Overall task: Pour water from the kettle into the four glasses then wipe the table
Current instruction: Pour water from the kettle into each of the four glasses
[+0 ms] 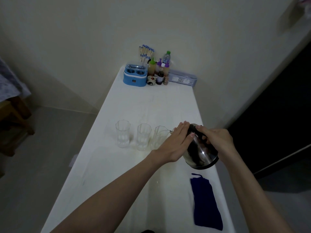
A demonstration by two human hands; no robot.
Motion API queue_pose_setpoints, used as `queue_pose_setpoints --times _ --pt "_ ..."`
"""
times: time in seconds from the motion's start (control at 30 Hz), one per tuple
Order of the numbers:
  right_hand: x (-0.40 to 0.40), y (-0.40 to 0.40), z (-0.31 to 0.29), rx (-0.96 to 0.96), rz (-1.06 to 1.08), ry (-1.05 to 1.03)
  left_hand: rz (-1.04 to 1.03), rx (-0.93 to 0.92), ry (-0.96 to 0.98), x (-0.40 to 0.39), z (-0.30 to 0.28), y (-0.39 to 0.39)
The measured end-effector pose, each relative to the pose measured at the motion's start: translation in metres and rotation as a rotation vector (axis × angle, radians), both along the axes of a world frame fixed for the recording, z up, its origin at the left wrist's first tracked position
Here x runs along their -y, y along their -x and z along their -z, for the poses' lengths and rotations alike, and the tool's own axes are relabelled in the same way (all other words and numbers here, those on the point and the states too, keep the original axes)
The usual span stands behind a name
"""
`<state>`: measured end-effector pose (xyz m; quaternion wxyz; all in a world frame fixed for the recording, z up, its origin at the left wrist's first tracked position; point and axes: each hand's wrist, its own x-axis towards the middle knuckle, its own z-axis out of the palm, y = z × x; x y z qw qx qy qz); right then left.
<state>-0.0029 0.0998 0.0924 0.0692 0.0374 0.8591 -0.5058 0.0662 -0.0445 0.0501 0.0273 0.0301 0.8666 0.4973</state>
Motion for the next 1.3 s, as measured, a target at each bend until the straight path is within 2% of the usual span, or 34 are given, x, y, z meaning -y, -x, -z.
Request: queue_pose_setpoints --times 0.67,1.3 --pt "-0.006 0.006 -0.016 -0.038 -0.066 -0.137 -0.039 -0.056 -0.016 -0.010 -0.001 0.002" --pt "0.001 0.009 -0.020 -0.054 -0.121 -0.150 -0.060 -0.052 -0.014 -0.005 0.000 0.002"
